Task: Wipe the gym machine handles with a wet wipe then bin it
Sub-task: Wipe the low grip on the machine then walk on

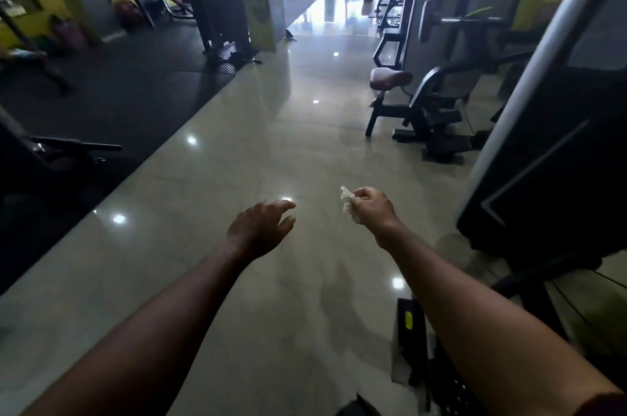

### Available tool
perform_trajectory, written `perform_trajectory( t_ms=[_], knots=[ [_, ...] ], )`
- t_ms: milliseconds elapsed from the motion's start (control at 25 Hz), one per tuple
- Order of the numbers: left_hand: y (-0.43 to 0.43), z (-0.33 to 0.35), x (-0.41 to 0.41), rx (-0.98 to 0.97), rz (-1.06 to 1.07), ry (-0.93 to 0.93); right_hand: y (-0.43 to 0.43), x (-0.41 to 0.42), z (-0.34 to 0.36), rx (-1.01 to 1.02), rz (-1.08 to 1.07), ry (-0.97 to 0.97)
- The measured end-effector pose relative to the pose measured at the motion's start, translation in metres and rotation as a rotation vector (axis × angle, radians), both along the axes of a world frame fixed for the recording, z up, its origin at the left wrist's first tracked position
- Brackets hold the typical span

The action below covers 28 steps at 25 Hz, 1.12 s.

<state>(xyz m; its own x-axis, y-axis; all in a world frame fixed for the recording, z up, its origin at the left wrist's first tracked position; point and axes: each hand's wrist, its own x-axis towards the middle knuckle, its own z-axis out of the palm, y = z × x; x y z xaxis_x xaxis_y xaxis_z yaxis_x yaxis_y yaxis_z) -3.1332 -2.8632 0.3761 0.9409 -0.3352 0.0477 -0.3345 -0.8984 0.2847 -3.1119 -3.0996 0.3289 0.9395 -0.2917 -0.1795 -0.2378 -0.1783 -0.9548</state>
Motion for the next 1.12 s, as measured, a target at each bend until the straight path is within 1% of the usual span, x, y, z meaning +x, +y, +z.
perform_trajectory(
  t_ms=[120, 320, 480, 640, 720, 880, 960, 1120],
  knots=[
    [0.013, -0.008, 0.085, -0.004, -0.026, 0.002, 0.007, 0.073, -0.006, -0.049, -0.065, 0.015],
    [-0.003, -0.022, 0.25, -0.011, -0.093, 0.009, -0.009, 0.219, -0.027, -0.032, -0.145, -0.028],
    [-0.04, 0.002, 0.407, 0.011, -0.184, 0.011, -0.038, 0.355, -0.01, -0.021, -0.225, -0.008],
    [-0.081, 0.021, 0.56, -0.046, -0.228, -0.013, -0.07, 0.488, 0.005, -0.024, -0.285, -0.016],
    [-0.094, 0.016, 0.61, -0.042, -0.254, -0.019, -0.082, 0.528, 0.006, -0.021, -0.288, -0.016],
    [-0.135, -0.002, 0.78, -0.053, -0.347, -0.016, -0.116, 0.675, -0.007, -0.059, -0.369, -0.021],
    [-0.153, 0.003, 0.857, -0.064, -0.403, -0.009, -0.13, 0.743, -0.004, -0.095, -0.385, -0.015],
    [-0.194, 0.022, 1.024, -0.01, -0.494, -0.016, -0.165, 0.884, 0.021, -0.193, -0.434, 0.052]
  ],
)
